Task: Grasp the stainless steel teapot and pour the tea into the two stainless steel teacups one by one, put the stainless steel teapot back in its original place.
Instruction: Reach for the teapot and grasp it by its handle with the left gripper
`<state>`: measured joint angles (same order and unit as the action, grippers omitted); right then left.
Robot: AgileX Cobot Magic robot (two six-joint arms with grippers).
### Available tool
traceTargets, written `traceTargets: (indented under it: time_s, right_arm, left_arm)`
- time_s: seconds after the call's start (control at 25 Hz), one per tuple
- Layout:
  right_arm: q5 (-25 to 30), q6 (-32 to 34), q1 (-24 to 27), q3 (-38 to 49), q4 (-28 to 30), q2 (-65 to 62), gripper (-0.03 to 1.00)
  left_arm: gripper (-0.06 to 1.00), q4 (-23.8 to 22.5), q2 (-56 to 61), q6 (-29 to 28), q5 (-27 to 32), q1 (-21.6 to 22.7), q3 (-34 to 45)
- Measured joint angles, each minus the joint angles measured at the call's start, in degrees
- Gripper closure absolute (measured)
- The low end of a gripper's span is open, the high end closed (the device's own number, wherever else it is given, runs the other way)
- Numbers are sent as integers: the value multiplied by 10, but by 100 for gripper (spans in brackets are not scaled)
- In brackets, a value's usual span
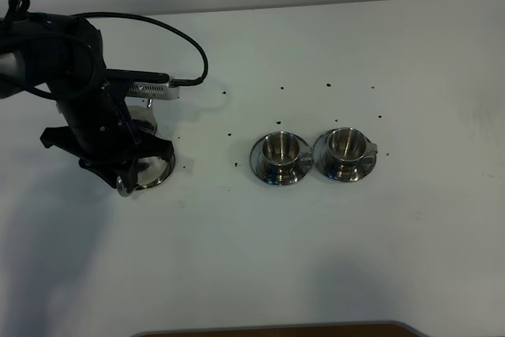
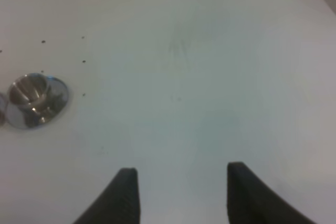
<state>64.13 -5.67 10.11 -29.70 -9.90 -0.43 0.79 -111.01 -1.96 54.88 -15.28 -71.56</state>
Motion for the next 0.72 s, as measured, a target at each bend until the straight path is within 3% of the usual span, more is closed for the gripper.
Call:
traceTargets:
  time_s: [0.72]
  right_arm:
    - [0, 0, 0, 0, 0, 0, 57]
  left_arm:
    - [70, -15, 16, 26, -25, -5, 0]
